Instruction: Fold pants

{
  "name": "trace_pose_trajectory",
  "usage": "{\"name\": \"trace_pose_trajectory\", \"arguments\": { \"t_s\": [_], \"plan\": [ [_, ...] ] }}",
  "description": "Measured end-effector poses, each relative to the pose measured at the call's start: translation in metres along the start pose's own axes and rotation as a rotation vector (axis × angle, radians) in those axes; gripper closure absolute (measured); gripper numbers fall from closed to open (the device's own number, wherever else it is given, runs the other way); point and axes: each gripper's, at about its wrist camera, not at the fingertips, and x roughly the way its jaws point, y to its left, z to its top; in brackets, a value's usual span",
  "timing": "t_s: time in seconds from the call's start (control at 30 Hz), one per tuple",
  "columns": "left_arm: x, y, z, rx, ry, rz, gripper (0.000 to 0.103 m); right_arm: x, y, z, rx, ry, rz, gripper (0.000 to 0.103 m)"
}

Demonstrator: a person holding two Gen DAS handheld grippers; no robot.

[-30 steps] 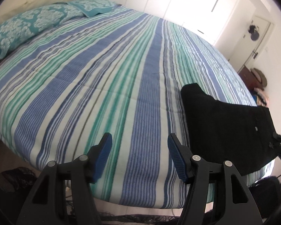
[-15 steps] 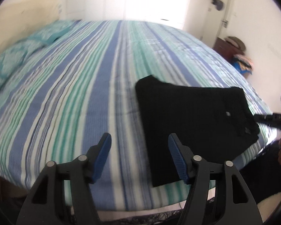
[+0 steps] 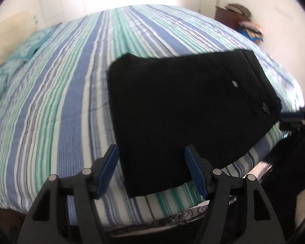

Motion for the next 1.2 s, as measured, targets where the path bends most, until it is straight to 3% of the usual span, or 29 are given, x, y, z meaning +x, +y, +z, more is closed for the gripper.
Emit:
{"name": "trace_pose_trajectory", "arguments": {
  "t_s": [0.07, 0.2, 0.23, 0.37, 0.43, 0.53, 0.63, 0.67, 0.77, 0.83, 0.9, 1.0, 1.13, 1.2],
  "plan": [
    [-0.003, 0.009, 0.011, -0.036, -0.015, -0.008, 0.033, -0.006, 0.006, 0.0, -0.03, -0.003, -0.044, 0.068],
    [0.011, 0.023, 0.051, -0.043, -0.02, -0.003, 0.033, -0.032, 0.018, 0.014, -0.102, -0.127, -0.074, 0.066],
    [0.017, 0.024, 0.062, -0.042, -0.008, -0.006, 0.033, -0.034, 0.02, 0.023, -0.111, -0.154, -0.071, 0.061],
    [0.059, 0.028, 0.078, -0.055, 0.078, -0.026, 0.033, -0.019, 0.024, 0.057, -0.122, -0.206, -0.053, 0.058],
    [0.078, 0.023, 0.07, -0.014, 0.13, 0.006, 0.029, 0.005, 0.016, 0.065, -0.104, -0.173, -0.045, 0.059],
    [0.072, 0.024, 0.074, 0.009, 0.129, -0.01, 0.029, 0.041, -0.002, 0.054, -0.035, -0.017, -0.038, 0.058],
    [0.071, 0.047, 0.11, -0.133, 0.084, -0.13, 0.029, 0.021, 0.0, 0.05, -0.034, -0.097, -0.033, 0.059],
    [0.077, 0.052, 0.122, -0.152, 0.073, -0.128, 0.028, 0.013, 0.003, 0.052, -0.048, -0.137, -0.036, 0.059],
    [0.122, 0.058, 0.158, -0.148, 0.111, -0.051, 0.028, 0.005, 0.013, 0.059, -0.118, -0.234, -0.022, 0.049],
    [0.161, 0.065, 0.168, -0.165, 0.204, 0.027, 0.027, 0.023, 0.006, 0.065, -0.107, -0.181, -0.032, 0.043],
    [0.178, 0.074, 0.17, -0.244, 0.244, 0.021, 0.027, 0.05, -0.012, 0.059, -0.025, -0.08, -0.016, 0.043],
    [0.164, 0.084, 0.173, -0.33, 0.211, 0.011, 0.028, 0.046, -0.025, 0.054, 0.05, -0.12, 0.055, 0.043],
    [0.114, 0.075, 0.159, -0.262, 0.138, -0.009, 0.028, 0.022, -0.036, 0.049, 0.107, -0.176, 0.128, 0.043],
    [0.087, 0.061, 0.14, -0.222, 0.117, -0.03, 0.028, 0.008, -0.04, 0.046, 0.117, -0.203, 0.12, 0.043]
  ]
}}
